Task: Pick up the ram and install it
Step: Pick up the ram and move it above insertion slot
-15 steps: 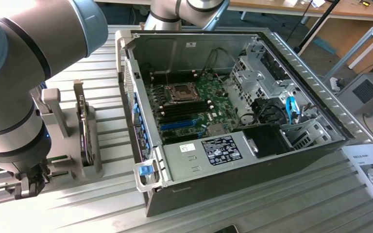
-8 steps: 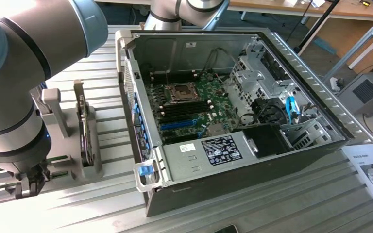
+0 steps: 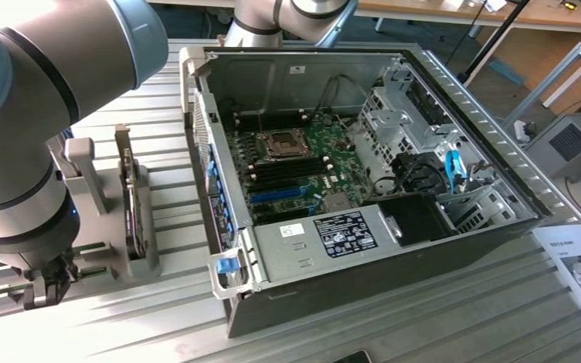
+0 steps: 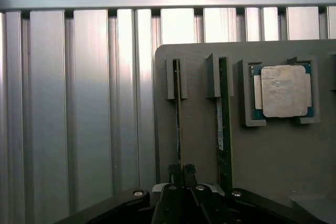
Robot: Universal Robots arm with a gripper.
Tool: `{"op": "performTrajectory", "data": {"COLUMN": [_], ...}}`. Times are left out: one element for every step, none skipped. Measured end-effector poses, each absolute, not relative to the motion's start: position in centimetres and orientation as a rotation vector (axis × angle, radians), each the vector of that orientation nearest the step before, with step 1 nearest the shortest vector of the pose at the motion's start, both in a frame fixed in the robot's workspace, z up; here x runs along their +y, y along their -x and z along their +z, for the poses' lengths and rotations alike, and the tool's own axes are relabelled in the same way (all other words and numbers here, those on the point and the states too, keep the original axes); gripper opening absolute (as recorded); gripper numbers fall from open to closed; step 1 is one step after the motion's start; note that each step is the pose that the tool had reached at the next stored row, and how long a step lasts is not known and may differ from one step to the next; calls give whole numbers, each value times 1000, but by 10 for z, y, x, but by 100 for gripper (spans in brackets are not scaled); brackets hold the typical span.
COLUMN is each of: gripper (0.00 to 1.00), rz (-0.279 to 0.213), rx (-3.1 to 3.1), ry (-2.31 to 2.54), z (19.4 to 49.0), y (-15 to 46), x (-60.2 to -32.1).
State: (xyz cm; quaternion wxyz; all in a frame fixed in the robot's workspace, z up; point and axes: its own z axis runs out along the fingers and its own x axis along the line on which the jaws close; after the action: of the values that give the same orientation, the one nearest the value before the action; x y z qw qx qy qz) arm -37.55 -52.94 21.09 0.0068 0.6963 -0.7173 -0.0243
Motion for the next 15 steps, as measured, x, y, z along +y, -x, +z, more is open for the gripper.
{"op": "performTrajectory", "data": {"gripper": [12, 12, 12, 12, 12, 12, 12, 12, 12, 12, 12, 12, 12, 12, 12], "rz": [-76, -76, -76, -76, -76, -76, -76, -76, -76, -76, -76, -76, -76, -76, -76], "rx": [-2244, -2244, -2244, -2244, -2244, -2244, -2244, -2244, -2244, -2244, -2244, -2244, -2244, -2244, -2244], "ry": [-2178, -2178, -2178, -2178, -2178, -2178, -2178, -2178, -2178, -2178, -2178, -2178, -2178, -2178, -2178], "z": [211, 212, 212, 213, 214, 214, 215, 216, 217, 218, 219, 220, 221, 221, 222], "y": [376, 376, 376, 376, 376, 376, 376, 376, 376, 376, 376, 376, 376, 376, 376], "x": [-529, -529, -529, -529, -529, -529, -529, -529, -529, -529, -529, -529, -529, -529, -529]}}
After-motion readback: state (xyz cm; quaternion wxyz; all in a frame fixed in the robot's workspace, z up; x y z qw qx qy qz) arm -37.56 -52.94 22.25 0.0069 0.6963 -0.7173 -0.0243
